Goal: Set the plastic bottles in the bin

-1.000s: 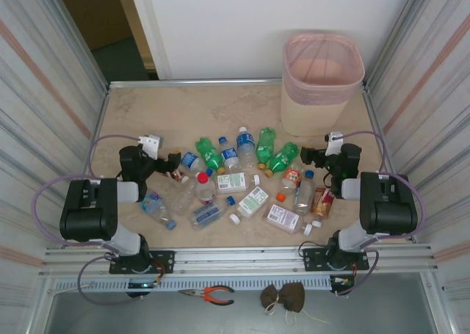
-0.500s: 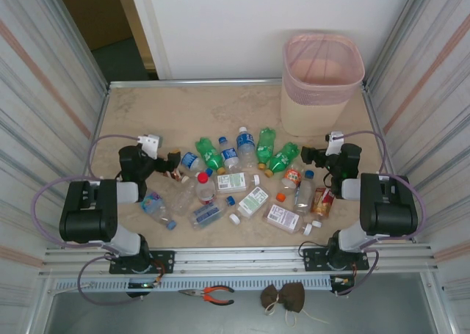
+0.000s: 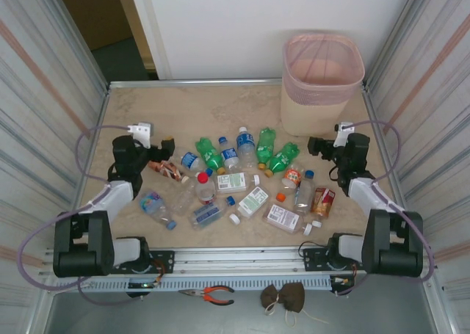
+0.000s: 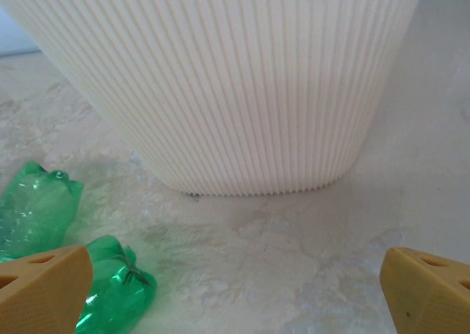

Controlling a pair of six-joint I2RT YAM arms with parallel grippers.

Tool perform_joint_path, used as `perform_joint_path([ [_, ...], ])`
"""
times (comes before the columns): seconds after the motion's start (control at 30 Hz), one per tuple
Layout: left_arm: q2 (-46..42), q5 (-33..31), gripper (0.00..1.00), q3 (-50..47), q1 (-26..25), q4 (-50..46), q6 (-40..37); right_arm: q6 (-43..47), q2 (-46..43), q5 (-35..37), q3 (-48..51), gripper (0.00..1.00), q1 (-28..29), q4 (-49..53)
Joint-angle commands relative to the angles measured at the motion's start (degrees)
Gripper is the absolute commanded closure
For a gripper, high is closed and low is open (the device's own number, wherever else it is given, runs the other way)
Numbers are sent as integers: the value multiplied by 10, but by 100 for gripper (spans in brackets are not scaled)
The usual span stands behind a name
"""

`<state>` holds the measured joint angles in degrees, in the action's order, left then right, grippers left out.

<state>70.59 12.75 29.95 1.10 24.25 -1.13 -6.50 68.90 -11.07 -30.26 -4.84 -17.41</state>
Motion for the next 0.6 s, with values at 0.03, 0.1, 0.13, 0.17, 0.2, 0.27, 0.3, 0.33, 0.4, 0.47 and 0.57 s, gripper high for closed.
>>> perform_joint_path([
  [0.03,-50,-36,1,78,0,-177,92,-89,-62,36,-63,1,4,241],
  [0.1,-65,-25,1,112,0,-250,124,-117,-82,39,-88,1,4,328],
  [0.13,-72,-9,1,131,1,-286,129,-127,-94,37,-97,1,4,368],
  [0.17,-76,5,1,149,1,-315,129,-137,-104,40,-102,0,5,397],
  [0.2,-80,18,1,171,1,-356,126,-152,-116,47,-108,0,5,433],
  [0.27,-84,37,1,210,2,-421,109,-180,-139,51,-118,1,4,495],
  [0.3,-83,44,1,230,3,-457,97,-197,-146,54,-125,2,4,530],
  [0.33,-82,53,1,249,6,-485,87,-210,-152,58,-132,2,4,559],
  [0.4,-73,85,1,286,14,-539,57,-232,-162,52,-137,2,6,609],
  [0.47,-67,99,1,304,19,-570,29,-263,-173,68,-141,4,20,640],
  [0.57,-63,108,1,297,23,-566,4,-351,-182,92,-139,6,34,676],
])
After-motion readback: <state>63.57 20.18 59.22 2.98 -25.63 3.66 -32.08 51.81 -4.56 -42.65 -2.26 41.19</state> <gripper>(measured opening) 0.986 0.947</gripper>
